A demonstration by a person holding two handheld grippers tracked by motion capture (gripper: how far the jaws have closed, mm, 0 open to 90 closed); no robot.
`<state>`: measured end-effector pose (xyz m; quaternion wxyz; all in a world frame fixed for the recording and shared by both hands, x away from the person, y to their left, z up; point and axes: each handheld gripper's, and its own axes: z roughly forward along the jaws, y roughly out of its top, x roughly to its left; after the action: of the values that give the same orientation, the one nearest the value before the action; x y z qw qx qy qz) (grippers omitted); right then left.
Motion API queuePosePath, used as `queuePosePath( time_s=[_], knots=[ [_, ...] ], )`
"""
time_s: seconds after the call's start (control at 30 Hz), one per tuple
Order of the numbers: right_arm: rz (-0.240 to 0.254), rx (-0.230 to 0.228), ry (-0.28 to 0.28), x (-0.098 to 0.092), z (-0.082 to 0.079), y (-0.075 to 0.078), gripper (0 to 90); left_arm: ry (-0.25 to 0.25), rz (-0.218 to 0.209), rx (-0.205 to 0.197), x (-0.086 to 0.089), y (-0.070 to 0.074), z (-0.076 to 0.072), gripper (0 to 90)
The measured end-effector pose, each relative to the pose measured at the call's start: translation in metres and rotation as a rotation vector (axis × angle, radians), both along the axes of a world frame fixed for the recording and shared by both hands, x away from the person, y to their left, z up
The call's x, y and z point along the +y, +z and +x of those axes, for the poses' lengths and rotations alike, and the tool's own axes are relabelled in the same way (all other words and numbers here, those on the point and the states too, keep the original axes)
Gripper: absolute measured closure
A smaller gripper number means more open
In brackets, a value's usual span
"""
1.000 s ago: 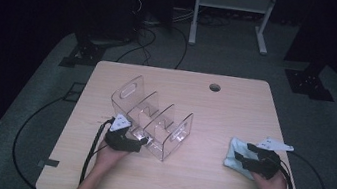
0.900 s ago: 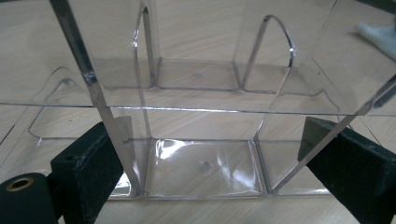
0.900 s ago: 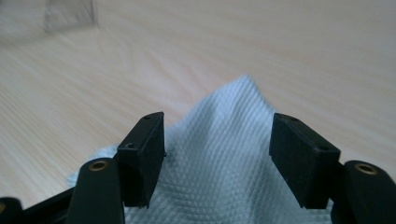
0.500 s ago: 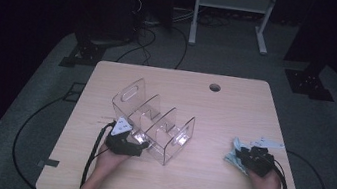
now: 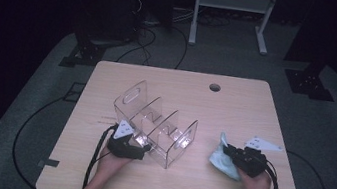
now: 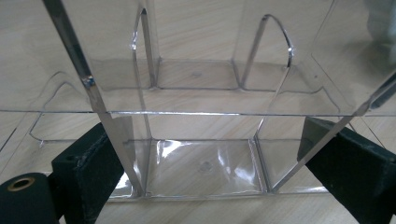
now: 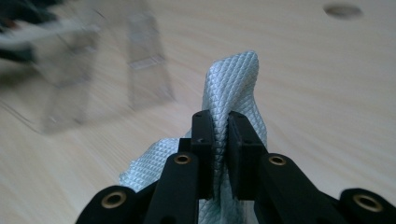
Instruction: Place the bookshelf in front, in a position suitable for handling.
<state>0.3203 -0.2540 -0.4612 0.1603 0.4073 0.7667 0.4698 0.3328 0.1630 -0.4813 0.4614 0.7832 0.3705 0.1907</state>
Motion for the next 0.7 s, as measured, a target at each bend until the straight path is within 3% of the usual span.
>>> queuePosePath(
  time_s=[0.2,0.33,0.47,0.57,0.7],
  knots=[
    [0.085,-0.103,0.090,0.028,-0.002,0.030,81.8,-0.005,-0.002,0.002,-0.003,0.000,-0.002,6.8],
    [0.091,-0.148,0.114,0.043,0.000,0.038,81.7,-0.019,0.002,0.001,-0.005,0.000,-0.003,7.0],
    [0.098,-0.139,0.132,0.051,0.006,0.031,81.6,-0.035,0.007,0.000,-0.009,0.000,-0.005,7.0],
    [0.068,-0.116,0.135,0.059,0.008,0.018,81.5,-0.042,0.012,-0.005,-0.011,0.001,-0.006,7.0],
    [0.016,-0.046,0.143,0.061,0.012,-0.007,81.6,-0.041,0.010,-0.005,-0.012,0.001,-0.006,7.0]
  ],
)
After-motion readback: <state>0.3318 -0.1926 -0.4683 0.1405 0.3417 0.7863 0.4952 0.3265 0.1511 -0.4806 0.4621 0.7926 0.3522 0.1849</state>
